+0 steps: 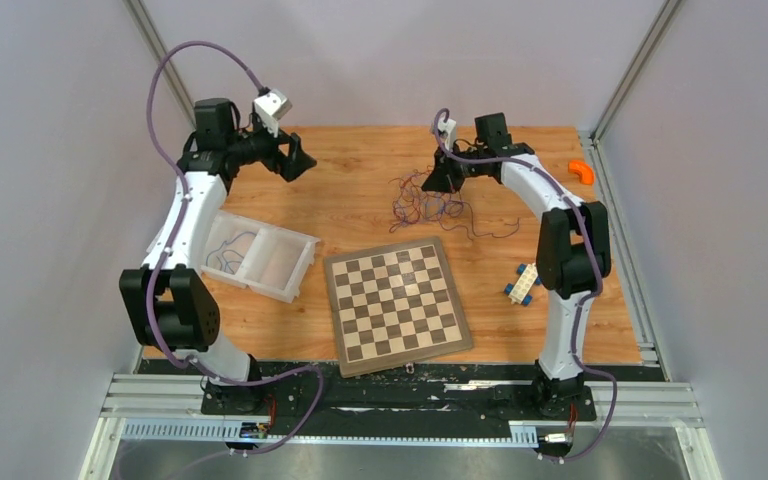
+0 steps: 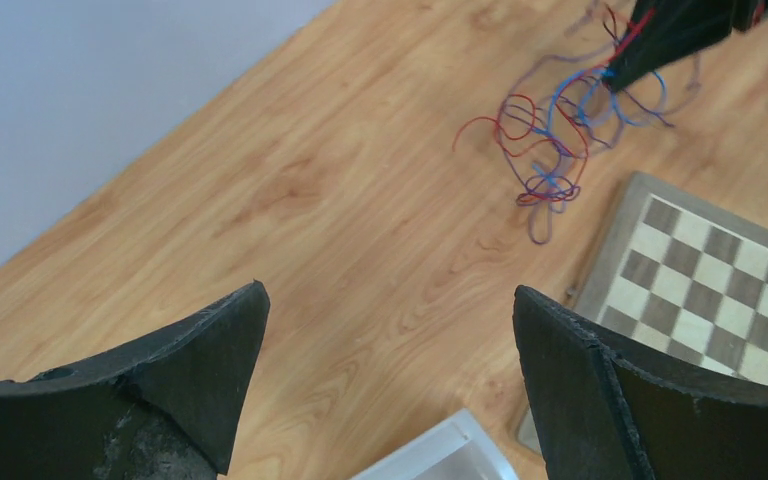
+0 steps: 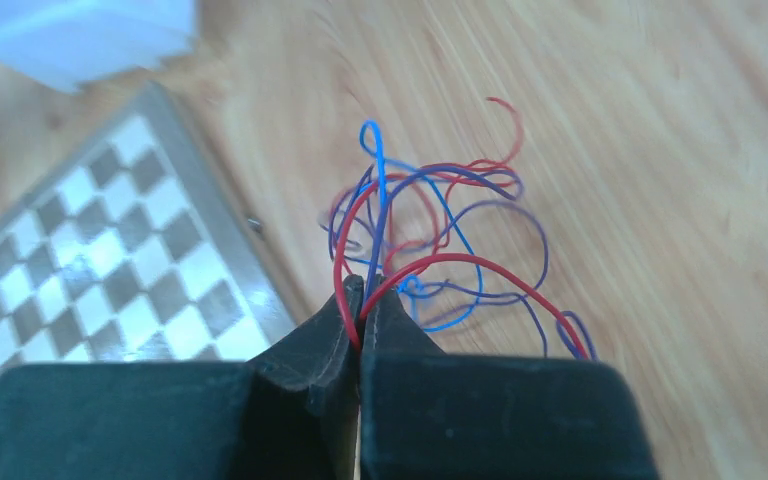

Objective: Untangle the cables

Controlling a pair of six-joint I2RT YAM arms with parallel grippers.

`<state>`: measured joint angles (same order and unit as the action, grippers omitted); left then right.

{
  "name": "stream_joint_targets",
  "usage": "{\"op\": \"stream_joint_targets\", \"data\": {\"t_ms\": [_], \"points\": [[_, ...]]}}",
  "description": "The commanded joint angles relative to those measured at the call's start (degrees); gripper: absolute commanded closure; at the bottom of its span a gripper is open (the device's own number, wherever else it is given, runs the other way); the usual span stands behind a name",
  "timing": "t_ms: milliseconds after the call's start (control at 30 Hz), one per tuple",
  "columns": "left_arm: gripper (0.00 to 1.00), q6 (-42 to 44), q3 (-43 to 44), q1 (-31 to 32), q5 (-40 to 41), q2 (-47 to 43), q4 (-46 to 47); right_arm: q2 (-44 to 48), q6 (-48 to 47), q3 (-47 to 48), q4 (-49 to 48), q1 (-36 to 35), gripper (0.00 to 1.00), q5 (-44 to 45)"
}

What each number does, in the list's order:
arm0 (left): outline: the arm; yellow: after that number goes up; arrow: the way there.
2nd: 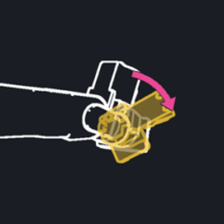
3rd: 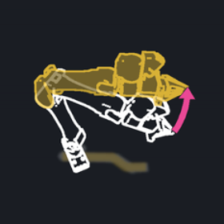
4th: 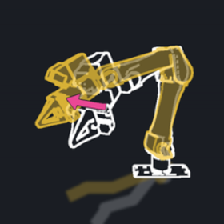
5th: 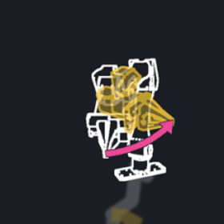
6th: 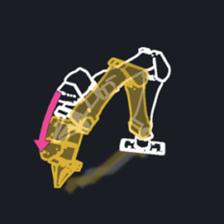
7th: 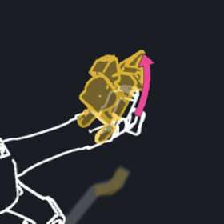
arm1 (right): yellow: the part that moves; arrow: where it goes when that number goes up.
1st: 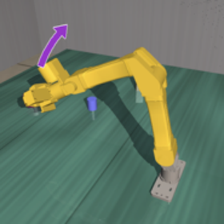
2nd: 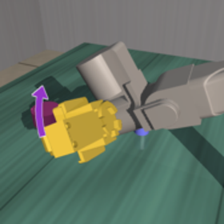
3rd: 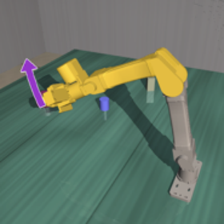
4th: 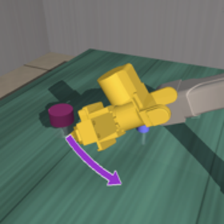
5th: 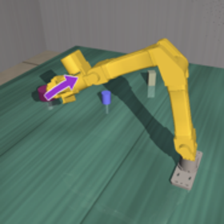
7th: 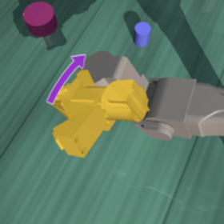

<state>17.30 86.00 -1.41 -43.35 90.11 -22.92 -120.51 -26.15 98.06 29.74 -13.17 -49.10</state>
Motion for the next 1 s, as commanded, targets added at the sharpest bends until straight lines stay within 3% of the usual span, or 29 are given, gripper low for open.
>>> {"op": "stream_joint_targets", "data": {"t_ms": [0, 100, 267, 500, 633, 767, 900, 967], "points": [[0.0, 6.41, 1.88, 4.31, -7.02, 2.51, -2.03, 8.47, -2.83, 0.85, -1.65, -1.58, 1.0, -12.89], [0.02, 6.81, 1.04, 7.91, -8.82, 3.38, 0.81, 10.24, -3.3, 1.2, -1.69, -2.21, 1.0, -14.76], [0.17, 4.55, 2.72, 13.67, -13.26, 6.29, 4.13, 11.42, -3.49, 2.53, -1.8, -3.28, 1.0, -15.24], [0.12, 2.15, 1.9, 19.47, -13.85, 10.36, 9.05, 12.4, -0.42, 4.22, -3.58, -3.71, 1.0, -16.03], [0.18, 3.65, 1.92, 20.66, -14.58, 13.45, 8.32, 13.2, 1.37, 4.66, -5.14, -3.73, 1.0, -16.46], [0.35, 3.42, 1.01, 20.79, -14.99, 13.72, 10.3, 13.76, 1.8, 4.69, -5.69, -3.78, 1.0, -16.48], [0.63, 2.88, -0.35, 20.79, -15.16, 12.36, 12.73, 13.81, 1.85, 4.34, -5.84, -3.75, 1.0, -16.18], [0.69, 1.86, -1.23, 20.83, -14.53, 11.33, 14.62, 13.56, 1.81, 4.2, -5.91, -3.72, 1.0, -15.81]]}}
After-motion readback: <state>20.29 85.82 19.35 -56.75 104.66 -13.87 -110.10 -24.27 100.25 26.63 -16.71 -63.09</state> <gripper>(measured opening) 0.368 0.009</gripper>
